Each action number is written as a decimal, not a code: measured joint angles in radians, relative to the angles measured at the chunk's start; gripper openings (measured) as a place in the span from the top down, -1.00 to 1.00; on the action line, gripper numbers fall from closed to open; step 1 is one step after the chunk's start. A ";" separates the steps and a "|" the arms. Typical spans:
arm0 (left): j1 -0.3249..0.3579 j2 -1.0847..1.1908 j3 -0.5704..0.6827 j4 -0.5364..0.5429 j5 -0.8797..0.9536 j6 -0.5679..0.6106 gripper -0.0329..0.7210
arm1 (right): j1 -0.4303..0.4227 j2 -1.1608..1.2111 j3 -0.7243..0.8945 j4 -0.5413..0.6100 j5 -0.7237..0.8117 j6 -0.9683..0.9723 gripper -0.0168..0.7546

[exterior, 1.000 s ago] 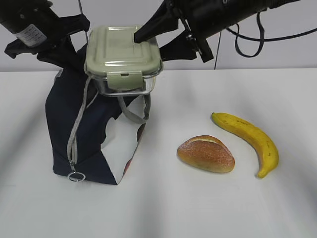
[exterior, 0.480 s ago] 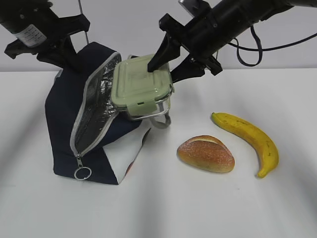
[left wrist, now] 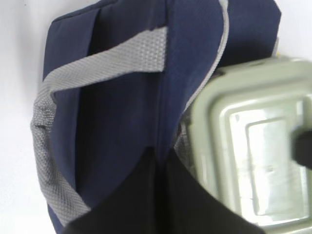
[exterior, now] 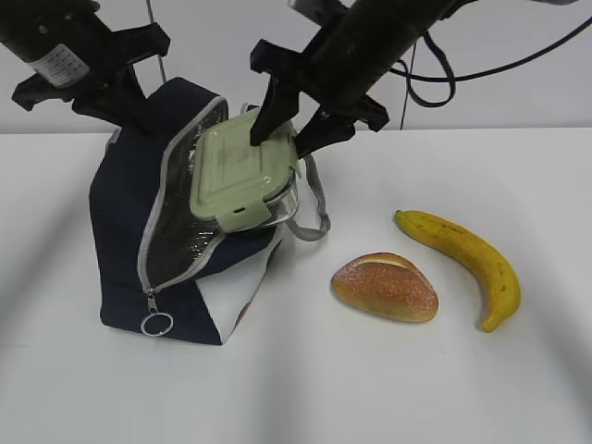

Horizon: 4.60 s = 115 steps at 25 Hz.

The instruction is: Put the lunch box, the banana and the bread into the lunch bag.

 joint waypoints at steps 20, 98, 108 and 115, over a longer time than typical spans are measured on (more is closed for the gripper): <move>0.000 0.000 0.000 0.000 -0.001 0.000 0.92 | 0.152 0.253 -0.202 -0.127 -0.116 0.191 -0.02; 0.000 0.000 0.000 0.001 -0.006 0.000 0.92 | -0.261 -0.087 0.520 -0.534 -0.160 -0.359 -0.37; 0.000 0.000 0.000 0.004 -0.006 0.000 0.92 | -0.261 0.021 0.432 -0.545 -0.176 -0.347 -0.28; 0.000 0.000 0.000 0.008 -0.006 0.000 0.92 | -0.261 0.048 0.408 -0.562 -0.172 -0.329 0.01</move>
